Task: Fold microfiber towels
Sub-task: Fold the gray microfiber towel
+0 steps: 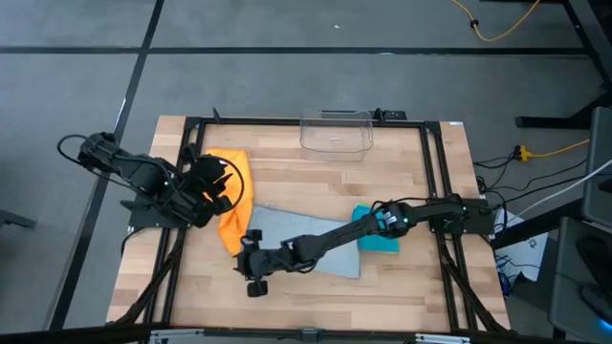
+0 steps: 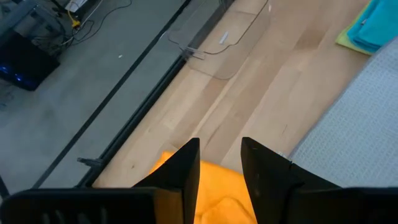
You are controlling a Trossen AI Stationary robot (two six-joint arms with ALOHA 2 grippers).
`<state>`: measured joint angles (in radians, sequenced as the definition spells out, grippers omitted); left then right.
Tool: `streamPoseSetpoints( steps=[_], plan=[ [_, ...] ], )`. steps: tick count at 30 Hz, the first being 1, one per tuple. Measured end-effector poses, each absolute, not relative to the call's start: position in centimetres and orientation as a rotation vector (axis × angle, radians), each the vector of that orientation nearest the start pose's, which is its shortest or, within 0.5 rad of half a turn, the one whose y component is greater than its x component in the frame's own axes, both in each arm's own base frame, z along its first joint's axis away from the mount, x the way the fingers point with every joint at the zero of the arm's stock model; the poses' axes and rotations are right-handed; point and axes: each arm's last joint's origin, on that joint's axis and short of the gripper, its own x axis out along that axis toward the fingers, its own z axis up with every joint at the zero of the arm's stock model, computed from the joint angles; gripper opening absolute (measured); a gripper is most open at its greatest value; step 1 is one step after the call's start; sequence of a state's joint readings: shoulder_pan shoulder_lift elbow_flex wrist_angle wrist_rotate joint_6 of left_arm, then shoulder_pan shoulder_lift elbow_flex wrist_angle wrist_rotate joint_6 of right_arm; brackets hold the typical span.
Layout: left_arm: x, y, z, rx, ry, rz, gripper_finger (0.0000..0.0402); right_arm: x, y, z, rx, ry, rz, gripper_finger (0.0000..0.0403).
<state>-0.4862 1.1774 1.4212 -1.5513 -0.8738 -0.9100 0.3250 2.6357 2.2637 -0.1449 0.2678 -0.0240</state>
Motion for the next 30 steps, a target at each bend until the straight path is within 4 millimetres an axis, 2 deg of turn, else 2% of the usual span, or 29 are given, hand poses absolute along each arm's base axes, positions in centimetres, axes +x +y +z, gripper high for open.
streamPoseSetpoints(
  steps=[3, 9, 18, 21, 23, 27, 30],
  plan=[
    [15.6, -5.7, 38.1, 0.003, 0.749, 0.722, 0.0108, 55.4, 17.7, 14.0, -0.145, 0.560, 0.042, 0.0159],
    [15.6, -5.7, 38.1, 0.003, 0.749, 0.722, 0.0109, 54.7, 17.8, 13.2, -0.176, 0.644, -0.085, 0.0159],
    [15.6, -5.7, 38.1, 0.005, 0.750, 0.722, 0.0107, 54.4, 18.0, 11.4, -0.098, 0.690, -0.142, 0.0159],
    [15.6, -5.7, 38.1, 0.005, 0.750, 0.722, 0.0106, 54.0, 18.2, 12.9, -0.071, 0.695, -0.168, 0.0159],
    [15.6, -5.8, 38.0, 0.006, 0.751, 0.723, 0.0106, 53.1, 18.4, 15.1, -0.083, 0.735, -0.207, 0.0159],
    [15.7, -5.8, 37.5, 0.020, 0.766, 0.727, 0.0106, 50.0, 18.3, 18.7, -0.126, 0.925, -0.321, 0.0159],
    [15.7, -5.8, 36.9, 0.033, 0.781, 0.734, 0.0106, 47.1, 17.6, 20.1, -0.090, 1.102, -0.387, 0.0159]
  ],
)
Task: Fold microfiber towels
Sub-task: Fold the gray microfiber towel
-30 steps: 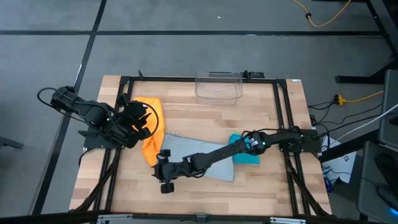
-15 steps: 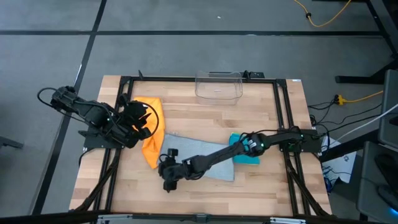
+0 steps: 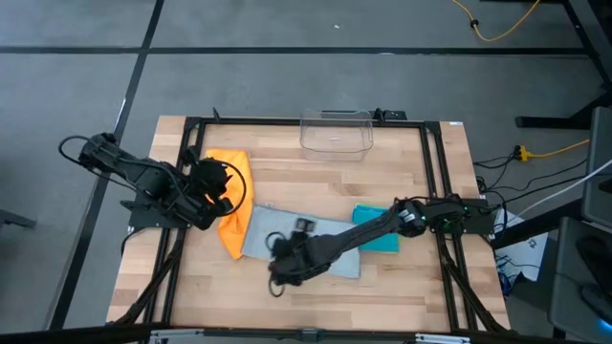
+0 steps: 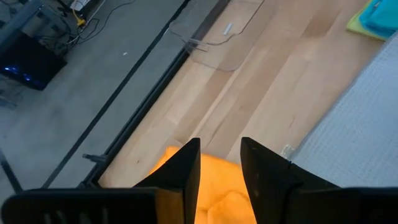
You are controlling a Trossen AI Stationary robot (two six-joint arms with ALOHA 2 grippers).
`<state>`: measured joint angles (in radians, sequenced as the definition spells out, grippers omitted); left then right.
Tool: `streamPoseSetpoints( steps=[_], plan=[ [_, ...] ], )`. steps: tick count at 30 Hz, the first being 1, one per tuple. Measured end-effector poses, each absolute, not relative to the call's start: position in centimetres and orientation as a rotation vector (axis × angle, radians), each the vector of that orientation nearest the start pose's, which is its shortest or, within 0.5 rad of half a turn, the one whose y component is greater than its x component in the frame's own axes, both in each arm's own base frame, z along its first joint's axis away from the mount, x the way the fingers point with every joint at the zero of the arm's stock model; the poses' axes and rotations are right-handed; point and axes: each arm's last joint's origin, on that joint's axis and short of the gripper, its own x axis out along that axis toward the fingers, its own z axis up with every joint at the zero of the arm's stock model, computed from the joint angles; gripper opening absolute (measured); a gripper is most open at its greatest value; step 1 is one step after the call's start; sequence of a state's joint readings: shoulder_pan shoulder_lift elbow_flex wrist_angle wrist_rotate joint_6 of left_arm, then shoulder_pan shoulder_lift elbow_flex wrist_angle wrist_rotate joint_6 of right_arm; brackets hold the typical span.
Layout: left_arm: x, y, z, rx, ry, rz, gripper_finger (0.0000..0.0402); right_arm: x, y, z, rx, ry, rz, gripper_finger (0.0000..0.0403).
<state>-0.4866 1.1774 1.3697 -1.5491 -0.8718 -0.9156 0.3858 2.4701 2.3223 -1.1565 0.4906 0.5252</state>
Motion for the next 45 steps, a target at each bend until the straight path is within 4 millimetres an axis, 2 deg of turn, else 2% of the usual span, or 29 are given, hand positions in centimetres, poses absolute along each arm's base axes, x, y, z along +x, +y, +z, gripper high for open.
streamPoseSetpoints(
  steps=[2, 5, 6, 11, 14, 19, 24, 30, 34, 40, 45],
  plan=[
    [15.8, -5.8, 36.4, 0.030, 0.790, 0.745, 0.0106, 45.2, 16.9, 20.8, -0.076, 1.228, -0.479, 0.0159],
    [15.8, -5.9, 35.7, 0.030, 0.800, 0.759, 0.0106, 43.2, 16.5, 20.6, -0.093, 1.390, -0.589, 0.0159],
    [15.8, -5.9, 35.6, 0.032, 0.802, 0.761, 0.0106, 43.0, 16.6, 20.3, -0.079, 1.428, -0.584, 0.0159],
    [15.8, -5.9, 35.3, 0.039, 0.808, 0.764, 0.0106, 42.4, 18.0, 18.6, -0.055, 1.578, -0.336, 0.0159],
    [15.8, -5.9, 35.3, 0.039, 0.809, 0.764, 0.0106, 41.0, 18.0, 17.2, -0.092, 1.706, -0.382, 0.0159],
    [15.8, -5.9, 35.3, 0.040, 0.809, 0.763, 0.0106, 39.9, 17.7, 14.9, -0.080, 1.783, -0.363, 0.0159],
    [15.8, -5.9, 35.3, 0.041, 0.809, 0.763, 0.0106, 38.9, 15.4, 12.5, -0.140, 1.910, -0.374, 0.0159],
    [15.8, -5.9, 35.3, 0.040, 0.808, 0.763, 0.0106, 39.5, 11.4, 11.7, -0.221, 1.913, -0.462, 0.0159],
    [15.8, -5.9, 35.3, 0.042, 0.808, 0.763, 0.0106, 41.5, 8.6, 12.1, -0.285, 1.788, -0.491, 0.0159],
    [15.8, -5.9, 35.4, 0.041, 0.808, 0.763, 0.0106, 44.4, 4.4, 11.7, -0.297, 1.630, -0.394, 0.0159],
    [15.8, -5.9, 35.4, 0.042, 0.808, 0.763, 0.0106, 45.6, 1.3, 11.7, -0.485, 1.527, -0.512, 0.0159]
  ],
)
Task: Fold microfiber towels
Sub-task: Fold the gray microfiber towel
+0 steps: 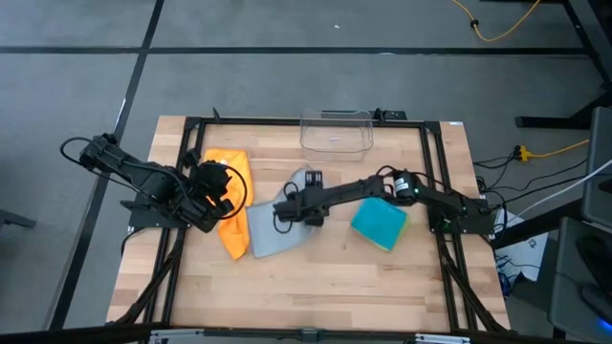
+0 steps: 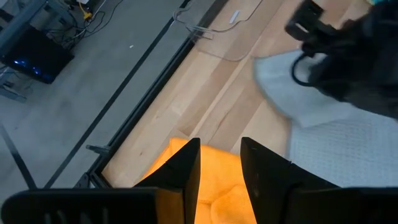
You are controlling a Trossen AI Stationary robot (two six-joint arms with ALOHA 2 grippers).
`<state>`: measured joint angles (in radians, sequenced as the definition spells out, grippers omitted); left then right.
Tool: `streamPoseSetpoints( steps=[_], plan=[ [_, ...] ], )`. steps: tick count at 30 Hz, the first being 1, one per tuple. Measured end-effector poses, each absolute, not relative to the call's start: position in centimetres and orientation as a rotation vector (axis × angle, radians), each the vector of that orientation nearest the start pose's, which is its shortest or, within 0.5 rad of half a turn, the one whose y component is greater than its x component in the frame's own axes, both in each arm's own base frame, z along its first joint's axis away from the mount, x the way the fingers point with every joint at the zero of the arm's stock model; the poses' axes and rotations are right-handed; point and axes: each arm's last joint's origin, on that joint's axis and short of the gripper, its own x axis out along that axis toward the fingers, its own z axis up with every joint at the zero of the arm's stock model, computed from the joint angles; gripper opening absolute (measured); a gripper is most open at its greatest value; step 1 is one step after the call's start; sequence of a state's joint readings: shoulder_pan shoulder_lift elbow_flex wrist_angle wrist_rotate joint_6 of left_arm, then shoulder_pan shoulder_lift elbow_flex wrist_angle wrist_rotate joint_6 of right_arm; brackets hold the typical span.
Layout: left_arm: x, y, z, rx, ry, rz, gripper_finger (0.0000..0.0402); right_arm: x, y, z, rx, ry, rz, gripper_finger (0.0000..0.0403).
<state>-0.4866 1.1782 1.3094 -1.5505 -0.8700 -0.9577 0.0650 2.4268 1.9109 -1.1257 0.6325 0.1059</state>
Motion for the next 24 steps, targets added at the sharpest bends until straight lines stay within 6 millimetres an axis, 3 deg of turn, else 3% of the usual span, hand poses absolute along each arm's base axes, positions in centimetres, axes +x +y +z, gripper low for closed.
streamPoseSetpoints(
  steps=[3, 5, 9, 15, 19, 24],
  plan=[
    [15.8, -5.9, 35.3, 0.038, 0.813, 0.759, 0.0106, 45.6, 0.4, 12.5, -0.531, 1.558, -0.561, 0.0159],
    [15.8, -5.9, 35.3, 0.030, 0.825, 0.752, 0.0106, 45.9, 0.4, 14.2, -0.515, 1.554, -0.573, 0.0159],
    [15.8, -5.9, 35.3, 0.027, 0.829, 0.750, 0.0106, 46.1, 2.1, 17.7, -0.473, 1.535, -0.569, 0.0159],
    [15.8, -5.9, 35.3, 0.025, 0.829, 0.750, 0.0106, 46.3, 6.9, 22.5, -0.361, 1.387, -0.535, 0.0159],
    [15.8, -5.9, 35.3, 0.022, 0.828, 0.750, 0.0106, 46.6, 11.0, 22.5, -0.332, 1.312, -0.364, 0.0159],
    [16.0, -6.1, 35.3, -0.020, 0.832, 0.726, 0.0106, 47.8, 14.5, 22.3, -0.165, 1.195, -0.105, 0.0159]
  ],
)
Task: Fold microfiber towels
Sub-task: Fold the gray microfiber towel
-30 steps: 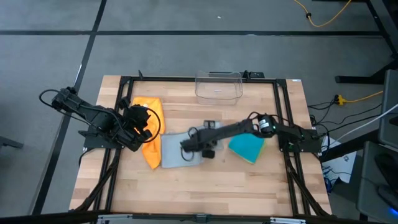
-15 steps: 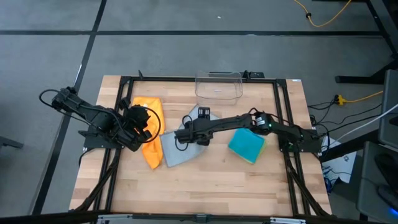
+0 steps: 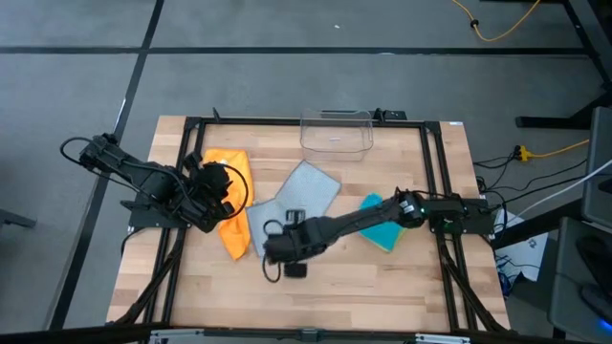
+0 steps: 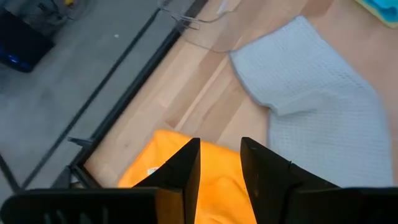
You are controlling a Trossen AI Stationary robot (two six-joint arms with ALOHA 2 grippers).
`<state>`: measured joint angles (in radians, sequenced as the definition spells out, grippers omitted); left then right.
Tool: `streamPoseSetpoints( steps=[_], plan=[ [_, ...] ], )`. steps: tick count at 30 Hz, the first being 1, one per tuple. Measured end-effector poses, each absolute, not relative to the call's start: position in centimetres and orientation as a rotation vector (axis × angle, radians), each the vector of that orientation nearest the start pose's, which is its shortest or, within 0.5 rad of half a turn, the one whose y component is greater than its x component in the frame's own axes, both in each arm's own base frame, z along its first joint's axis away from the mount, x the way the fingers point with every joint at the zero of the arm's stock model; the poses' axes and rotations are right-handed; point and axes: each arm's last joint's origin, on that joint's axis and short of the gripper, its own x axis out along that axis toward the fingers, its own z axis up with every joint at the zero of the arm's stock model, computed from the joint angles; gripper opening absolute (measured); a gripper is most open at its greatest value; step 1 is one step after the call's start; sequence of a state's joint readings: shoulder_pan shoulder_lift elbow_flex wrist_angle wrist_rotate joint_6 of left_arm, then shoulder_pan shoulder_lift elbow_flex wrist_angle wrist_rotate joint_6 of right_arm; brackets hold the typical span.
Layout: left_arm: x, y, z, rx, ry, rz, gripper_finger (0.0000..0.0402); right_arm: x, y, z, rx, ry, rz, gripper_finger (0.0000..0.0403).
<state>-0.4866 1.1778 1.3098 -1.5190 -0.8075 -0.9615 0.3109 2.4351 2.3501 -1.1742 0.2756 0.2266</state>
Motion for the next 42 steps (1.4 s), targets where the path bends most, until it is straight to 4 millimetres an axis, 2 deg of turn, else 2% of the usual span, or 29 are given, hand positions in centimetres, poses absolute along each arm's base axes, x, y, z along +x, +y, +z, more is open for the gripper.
streamPoseSetpoints(
  steps=[4, 7, 9, 11, 13, 15, 19, 22, 26, 27, 30, 32, 35, 38, 40, 42],
  plan=[
    [16.1, -6.2, 35.3, -0.038, 0.832, 0.714, 0.0106, 49.7, 16.5, 23.4, -0.135, 0.930, -0.029, 0.0159],
    [16.1, -6.2, 35.3, -0.037, 0.832, 0.715, 0.0106, 51.0, 16.5, 23.8, -0.119, 0.778, -0.062, 0.0159],
    [16.1, -6.2, 35.3, -0.038, 0.831, 0.715, 0.0106, 51.1, 16.0, 22.6, -0.101, 0.786, -0.126, 0.0159],
    [16.1, -6.2, 35.3, -0.039, 0.833, 0.714, 0.0106, 50.6, 15.7, 20.6, -0.071, 0.868, -0.183, 0.0159],
    [16.1, -6.2, 35.3, -0.039, 0.834, 0.713, 0.0106, 49.5, 16.2, 19.0, -0.013, 0.953, -0.232, 0.0159],
    [16.1, -6.2, 35.3, -0.039, 0.834, 0.713, 0.0106, 48.6, 17.3, 18.6, -0.002, 0.975, -0.253, 0.0159],
    [16.1, -6.2, 35.3, -0.038, 0.833, 0.713, 0.0106, 46.0, 19.4, 18.6, -0.133, 0.983, -0.397, 0.0159],
    [16.1, -6.2, 35.3, -0.038, 0.832, 0.714, 0.0106, 43.4, 19.9, 18.0, -0.251, 1.061, -0.555, 0.0159],
    [16.1, -6.2, 35.3, -0.038, 0.832, 0.714, 0.0106, 39.6, 19.3, 19.9, -0.380, 1.029, -0.855, 0.0159],
    [16.1, -6.2, 35.3, -0.038, 0.832, 0.714, 0.0106, 39.4, 19.3, 20.3, -0.356, 0.951, -0.888, 0.0159],
    [16.1, -6.1, 35.3, -0.042, 0.830, 0.717, 0.0106, 37.5, 18.2, 21.9, -0.439, 0.861, -0.871, 0.0159],
    [16.3, -6.1, 35.3, -0.052, 0.826, 0.724, 0.0106, 35.1, 16.2, 22.9, -0.413, 0.846, -0.949, 0.0159],
    [16.3, -5.9, 35.3, -0.062, 0.825, 0.733, 0.0106, 31.2, 12.9, 22.9, -0.256, 0.772, -1.090, 0.0159],
    [16.5, -5.5, 35.3, -0.077, 0.823, 0.751, 0.0106, 28.0, 10.7, 22.0, 0.074, 0.728, -1.104, 0.0159],
    [16.6, -5.3, 35.3, -0.095, 0.830, 0.758, 0.0106, 27.1, 10.2, 20.2, 0.269, 0.762, -0.986, 0.0159],
    [16.7, -5.1, 35.2, -0.111, 0.845, 0.761, 0.0106, 27.2, 10.3, 18.8, 0.411, 0.800, -0.718, 0.0159]
  ],
)
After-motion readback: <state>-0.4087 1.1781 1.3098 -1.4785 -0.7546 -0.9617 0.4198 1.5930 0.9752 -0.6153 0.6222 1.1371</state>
